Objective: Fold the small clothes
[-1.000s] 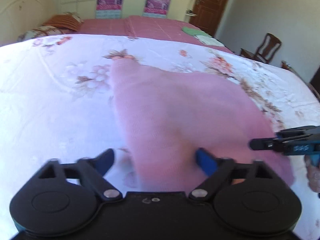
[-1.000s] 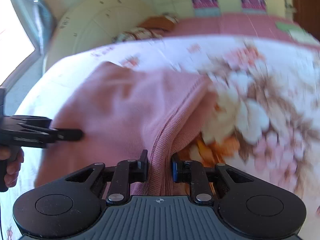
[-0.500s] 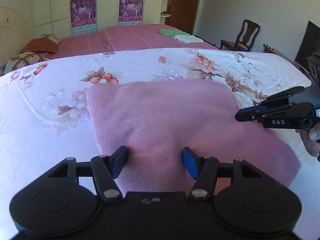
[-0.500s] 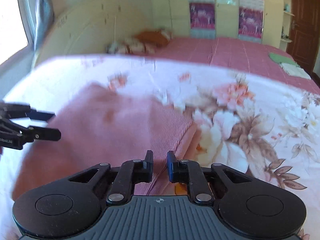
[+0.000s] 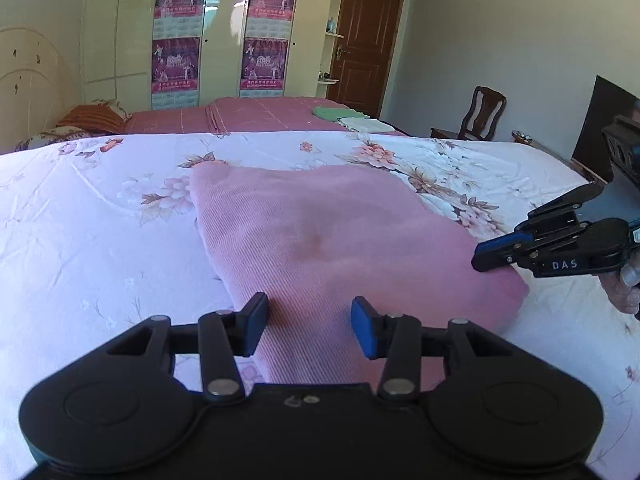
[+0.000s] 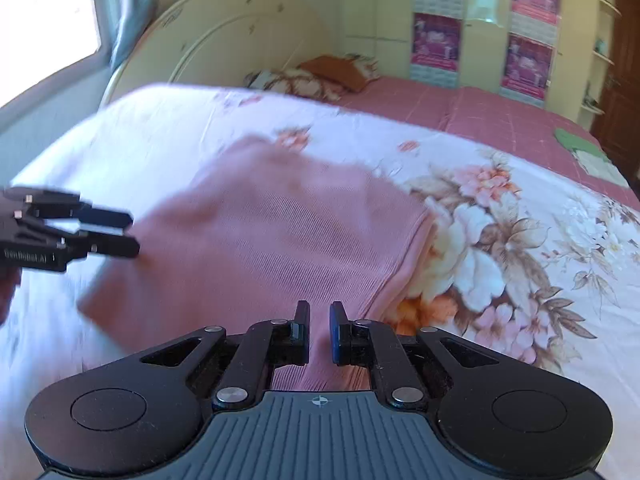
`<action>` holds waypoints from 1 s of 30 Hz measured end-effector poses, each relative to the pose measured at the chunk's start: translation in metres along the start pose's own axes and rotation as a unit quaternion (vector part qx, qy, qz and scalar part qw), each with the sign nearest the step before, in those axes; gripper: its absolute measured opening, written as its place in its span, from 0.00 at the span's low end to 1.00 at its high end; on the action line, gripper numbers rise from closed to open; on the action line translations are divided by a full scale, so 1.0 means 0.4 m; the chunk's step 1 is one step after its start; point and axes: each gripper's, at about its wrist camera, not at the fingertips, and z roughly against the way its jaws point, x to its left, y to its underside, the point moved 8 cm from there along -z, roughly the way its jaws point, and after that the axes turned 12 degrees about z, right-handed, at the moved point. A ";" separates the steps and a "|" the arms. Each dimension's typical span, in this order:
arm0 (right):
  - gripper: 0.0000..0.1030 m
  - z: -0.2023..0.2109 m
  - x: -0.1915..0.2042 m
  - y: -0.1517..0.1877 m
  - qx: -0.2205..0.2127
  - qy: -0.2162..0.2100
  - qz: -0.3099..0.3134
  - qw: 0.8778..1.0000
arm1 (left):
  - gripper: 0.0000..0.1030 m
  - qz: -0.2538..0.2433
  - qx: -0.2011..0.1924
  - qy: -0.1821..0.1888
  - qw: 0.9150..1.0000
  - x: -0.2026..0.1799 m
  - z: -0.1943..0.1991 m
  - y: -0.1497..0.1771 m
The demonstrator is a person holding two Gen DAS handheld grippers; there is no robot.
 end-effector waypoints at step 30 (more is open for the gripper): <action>0.99 0.536 0.177 0.265 -0.067 0.129 -0.141 0.979 | 0.99 0.023 -0.087 -0.168 0.982 -0.316 0.546 0.203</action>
